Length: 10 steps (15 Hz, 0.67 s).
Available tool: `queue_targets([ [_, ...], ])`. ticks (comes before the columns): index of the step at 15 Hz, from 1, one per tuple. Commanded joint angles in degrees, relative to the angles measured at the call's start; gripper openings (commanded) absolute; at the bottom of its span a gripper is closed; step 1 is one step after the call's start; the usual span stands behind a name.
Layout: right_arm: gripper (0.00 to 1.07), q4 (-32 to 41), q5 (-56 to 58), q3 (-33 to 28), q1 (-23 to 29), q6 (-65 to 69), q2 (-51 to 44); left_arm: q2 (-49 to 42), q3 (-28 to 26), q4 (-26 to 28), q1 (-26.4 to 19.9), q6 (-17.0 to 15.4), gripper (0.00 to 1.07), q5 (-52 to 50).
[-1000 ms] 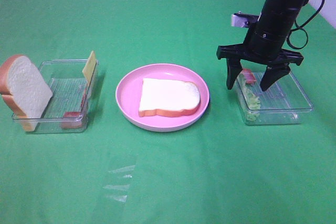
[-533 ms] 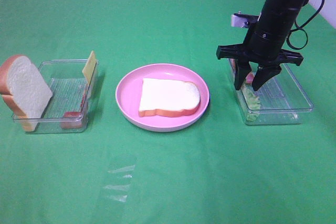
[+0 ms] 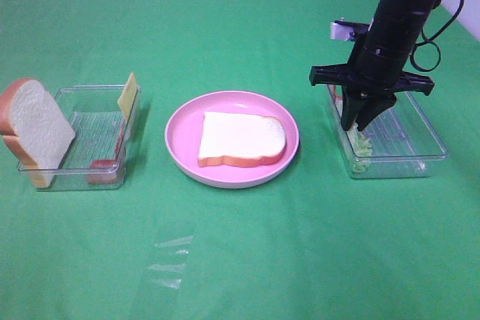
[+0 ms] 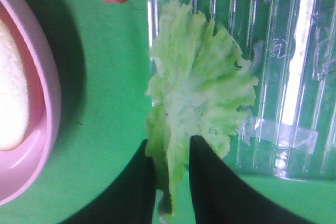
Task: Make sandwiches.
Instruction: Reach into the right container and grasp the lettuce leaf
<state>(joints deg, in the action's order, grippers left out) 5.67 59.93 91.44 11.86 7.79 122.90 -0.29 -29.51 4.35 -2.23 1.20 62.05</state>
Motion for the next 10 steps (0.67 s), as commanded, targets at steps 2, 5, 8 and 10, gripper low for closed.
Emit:
queue_targets([
  [2, 0.19, 0.3, 0.5, 0.2, -0.1, 0.5, 0.2, -1.1, 0.0, 0.2, 0.1, -0.2, 1.02, -0.6],
  [5, 0.18, 0.3, 0.6, 0.2, -0.1, 0.4, 0.2, -1.1, 0.0, 0.2, 0.1, -0.2, 1.02, -0.6],
  [8, 0.00, 0.3, 1.5, 0.2, -0.1, 0.4, 0.2, -1.1, 0.0, 0.2, 0.1, -0.2, 1.02, -0.6],
  [10, 0.00, 0.3, 1.7, 0.2, -0.1, 0.3, 0.2, -1.1, 0.0, 0.2, 0.1, -0.2, 1.02, -0.6],
])
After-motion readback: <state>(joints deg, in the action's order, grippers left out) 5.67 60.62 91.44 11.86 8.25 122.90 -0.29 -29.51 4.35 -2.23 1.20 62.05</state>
